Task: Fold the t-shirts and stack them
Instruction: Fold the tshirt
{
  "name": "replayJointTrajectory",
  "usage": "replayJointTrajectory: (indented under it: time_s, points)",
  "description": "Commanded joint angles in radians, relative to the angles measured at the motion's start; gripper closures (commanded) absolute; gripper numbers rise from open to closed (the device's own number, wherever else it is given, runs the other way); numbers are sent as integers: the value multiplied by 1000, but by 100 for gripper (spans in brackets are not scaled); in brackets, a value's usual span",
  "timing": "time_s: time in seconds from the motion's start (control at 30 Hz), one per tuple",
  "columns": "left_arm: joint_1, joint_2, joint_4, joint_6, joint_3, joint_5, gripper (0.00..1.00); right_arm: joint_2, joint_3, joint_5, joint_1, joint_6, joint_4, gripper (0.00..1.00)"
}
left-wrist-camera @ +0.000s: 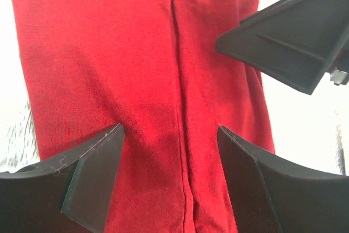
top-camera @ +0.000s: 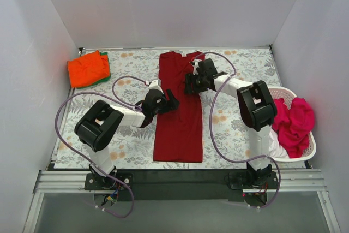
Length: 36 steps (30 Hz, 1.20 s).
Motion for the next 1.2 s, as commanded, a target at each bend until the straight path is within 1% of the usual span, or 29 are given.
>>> replayJointTrajectory:
  time_s: [0.0, 0.2, 0.23, 0.33, 0.43, 0.47, 0.53, 0.57, 0.6, 0.7, 0.73, 0.77, 0.8, 0.83, 0.87, 0.9, 0.93, 0.97, 1.03, 1.1, 1.17]
  points:
    - [25, 61, -36, 2, 27, 37, 36, 67, 65, 24, -22, -20, -46, 43]
    - [67, 113, -33, 22, 82, 57, 36, 118, 161, 18, -45, -32, -95, 43]
    - [70, 114, -35, 30, 90, 60, 36, 118, 172, -4, -50, -37, -102, 43]
    - [70, 93, -29, 65, 97, 70, 36, 64, 137, -47, -48, -43, -102, 43]
    - [67, 4, -20, 92, 64, 62, 36, -60, 37, -28, -37, -40, -93, 43]
    - [64, -64, -18, 102, 50, 50, 36, -145, -2, -14, -33, -39, -87, 43]
    - [54, -141, -41, 119, 15, 13, 36, -239, -127, 23, -14, -28, -60, 43]
    - [48, -218, -53, 129, 4, 2, 36, -334, -168, 32, -7, -16, -50, 43]
    - [44, -257, -72, 134, -5, -15, 36, -380, -254, 43, 1, -10, -35, 43]
    - [21, -401, -188, 96, -62, -84, 36, -545, -378, 96, 39, 32, -23, 43]
    - [10, -431, -261, 79, -96, -96, 36, -581, -455, 118, 62, 43, -20, 43]
    - [4, -493, -294, 53, -119, -113, 36, -644, -496, 123, 73, 67, -20, 43]
    - [-2, -520, -328, 35, -139, -125, 36, -675, -532, 124, 85, 79, -20, 43]
    - [-28, -548, -405, 22, -157, -143, 36, -703, -600, 126, 108, 89, -20, 43]
    - [-44, -600, -447, 8, -189, -173, 36, -756, -631, 126, 121, 115, -20, 43]
    - [-57, -625, -492, -36, -203, -215, 36, -786, -659, 127, 133, 130, -21, 43]
    - [-88, -675, -565, -57, -220, -229, 36, -815, -691, 136, 159, 147, -23, 43]
    - [-99, -702, -596, -84, -241, -245, 36, -871, -740, 143, 171, 177, -27, 43]
    - [-143, -770, -677, -150, -265, -248, 37, -956, -783, 156, 211, 210, -30, 43]
    - [-186, -800, -761, -189, -292, -260, 37, -1003, -829, 175, 237, 250, -44, 43]
    - [-206, -823, -815, -248, -309, -253, 37, -1051, -859, 192, 271, 282, -72, 43]
